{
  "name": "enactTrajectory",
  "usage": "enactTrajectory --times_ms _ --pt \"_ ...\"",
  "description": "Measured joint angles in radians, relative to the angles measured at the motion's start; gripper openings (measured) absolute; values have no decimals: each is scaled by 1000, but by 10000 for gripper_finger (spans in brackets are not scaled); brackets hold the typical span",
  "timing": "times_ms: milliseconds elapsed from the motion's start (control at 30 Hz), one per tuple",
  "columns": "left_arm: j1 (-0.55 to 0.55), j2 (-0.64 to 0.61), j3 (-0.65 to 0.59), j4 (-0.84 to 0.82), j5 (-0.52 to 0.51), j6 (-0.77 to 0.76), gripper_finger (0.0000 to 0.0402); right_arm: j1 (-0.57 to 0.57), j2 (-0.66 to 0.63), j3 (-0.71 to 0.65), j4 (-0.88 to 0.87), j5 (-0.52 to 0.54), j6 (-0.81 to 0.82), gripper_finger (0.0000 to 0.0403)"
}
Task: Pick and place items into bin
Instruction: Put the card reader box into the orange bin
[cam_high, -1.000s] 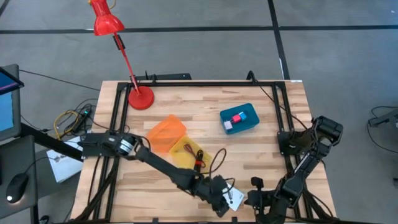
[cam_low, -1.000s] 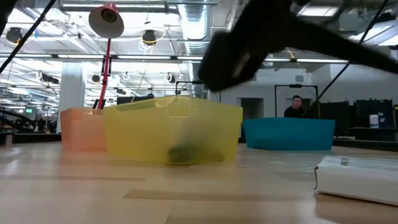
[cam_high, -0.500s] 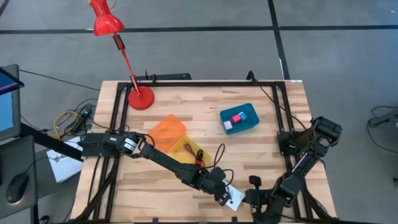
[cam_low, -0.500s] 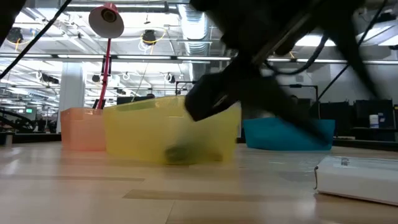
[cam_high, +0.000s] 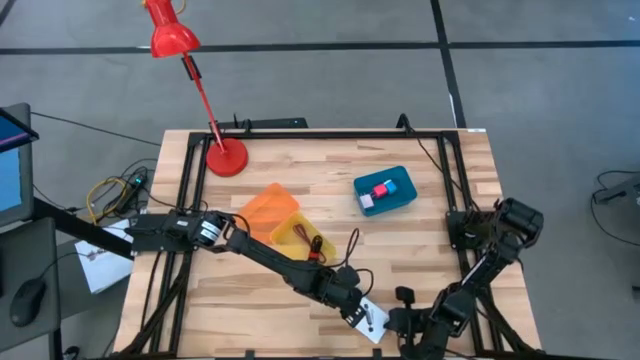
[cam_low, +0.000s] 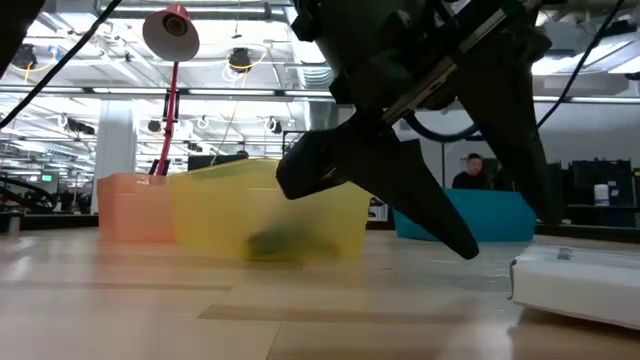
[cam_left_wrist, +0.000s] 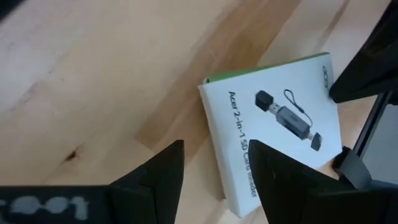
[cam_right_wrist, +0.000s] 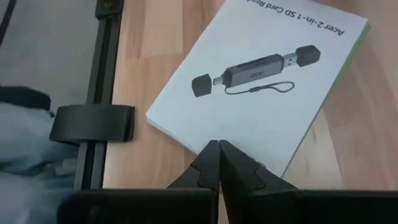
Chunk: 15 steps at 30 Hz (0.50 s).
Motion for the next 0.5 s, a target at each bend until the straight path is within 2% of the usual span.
enactTrajectory --times_ms 133,300,500 --pt "0 0 0 6 28 0 169 22 5 -2 -7 63 37 0" --pt "2 0 0 48 70 -2 169 24 18 -1 -8 74 76 0" --pt "4 0 0 74 72 -26 169 35 88 5 43 100 110 0"
